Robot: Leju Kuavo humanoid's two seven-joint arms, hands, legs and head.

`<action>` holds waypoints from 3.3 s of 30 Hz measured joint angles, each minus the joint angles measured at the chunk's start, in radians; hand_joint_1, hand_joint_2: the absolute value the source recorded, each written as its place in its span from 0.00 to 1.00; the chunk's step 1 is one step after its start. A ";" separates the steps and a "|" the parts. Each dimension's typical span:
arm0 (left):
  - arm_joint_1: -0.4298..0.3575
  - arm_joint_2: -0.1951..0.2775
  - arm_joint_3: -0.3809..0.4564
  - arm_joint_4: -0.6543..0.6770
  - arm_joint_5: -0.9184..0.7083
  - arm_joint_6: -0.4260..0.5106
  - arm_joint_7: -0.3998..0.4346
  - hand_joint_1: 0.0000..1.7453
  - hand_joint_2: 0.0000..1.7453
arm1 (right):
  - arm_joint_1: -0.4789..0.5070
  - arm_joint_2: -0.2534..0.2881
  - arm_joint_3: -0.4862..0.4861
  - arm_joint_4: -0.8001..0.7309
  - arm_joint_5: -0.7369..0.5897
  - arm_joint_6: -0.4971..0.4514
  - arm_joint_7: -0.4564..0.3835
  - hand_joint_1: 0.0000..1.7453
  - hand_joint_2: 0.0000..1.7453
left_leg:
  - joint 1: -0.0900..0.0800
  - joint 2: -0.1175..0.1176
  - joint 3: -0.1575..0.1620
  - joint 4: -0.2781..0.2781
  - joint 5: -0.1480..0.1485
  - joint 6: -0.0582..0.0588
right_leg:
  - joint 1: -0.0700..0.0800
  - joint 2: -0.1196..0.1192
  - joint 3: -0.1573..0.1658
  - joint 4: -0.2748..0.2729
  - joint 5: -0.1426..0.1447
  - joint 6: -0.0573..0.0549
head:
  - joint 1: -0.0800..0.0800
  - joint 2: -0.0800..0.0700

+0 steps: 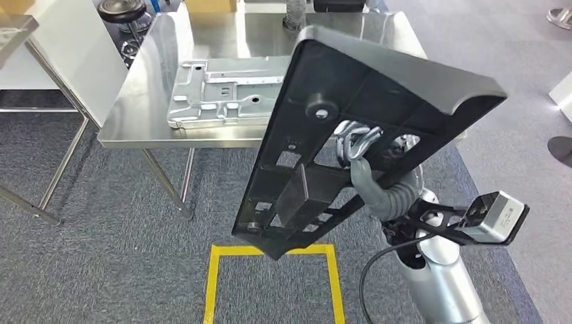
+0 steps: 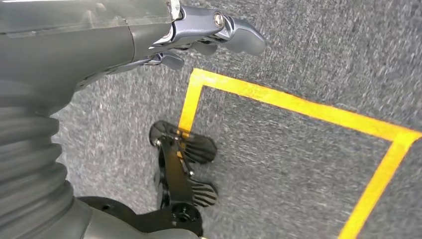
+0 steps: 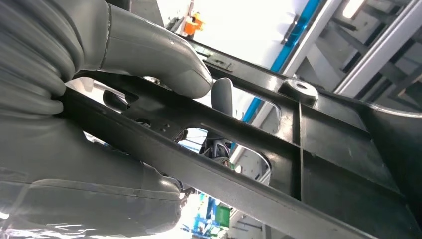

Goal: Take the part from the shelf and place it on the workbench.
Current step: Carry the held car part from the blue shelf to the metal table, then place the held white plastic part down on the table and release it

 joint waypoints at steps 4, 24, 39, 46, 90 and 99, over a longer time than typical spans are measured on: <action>-0.004 0.001 0.000 0.000 -0.010 -0.005 -0.004 0.00 1.00 | -0.016 -0.002 -0.026 -0.021 -0.017 0.015 0.011 1.00 1.00 | 0.003 0.001 -0.011 0.060 -0.031 -0.024 | -0.008 0.001 0.035 -0.020 0.000 -0.022 | -0.002 0.000; -0.011 0.006 0.003 0.000 -0.025 -0.007 0.006 0.00 1.00 | -0.107 -0.003 -0.063 -0.053 -0.081 0.069 0.084 1.00 1.00 | 0.010 0.001 -0.043 0.003 0.039 0.019 | -0.008 0.004 -0.086 0.285 -0.154 0.028 | 0.001 0.000; -0.013 0.006 0.012 0.000 -0.027 -0.006 0.004 0.00 1.00 | -0.172 -0.004 -0.061 -0.001 -0.117 0.074 0.098 1.00 1.00 | 0.013 0.000 -0.177 0.302 -0.098 -0.041 | -0.008 0.001 0.062 -0.025 -0.018 -0.027 | -0.008 0.000; -0.008 0.007 0.012 0.000 -0.031 -0.005 0.001 0.00 1.00 | -0.172 -0.004 -0.059 0.025 -0.127 0.073 0.088 1.00 1.00 | 0.010 0.001 -0.085 0.005 0.075 -0.016 | -0.002 0.007 0.107 -0.018 -0.063 0.003 | -0.006 0.000; -0.007 0.019 0.019 0.000 -0.049 -0.008 -0.006 0.00 1.00 | -0.173 -0.022 -0.096 0.023 -0.138 0.073 0.061 1.00 1.00 | 0.004 -0.003 0.002 -0.002 -0.001 0.005 | 0.002 0.000 -0.025 0.024 0.020 -0.006 | 0.000 0.000; -0.014 0.025 0.020 0.000 -0.058 -0.012 -0.007 0.00 1.00 | -0.208 -0.023 -0.113 -0.013 -0.136 0.059 0.088 1.00 1.00 | 0.008 0.000 -0.130 0.265 -0.108 -0.039 | -0.003 0.002 0.037 -0.009 -0.008 -0.041 | -0.003 0.000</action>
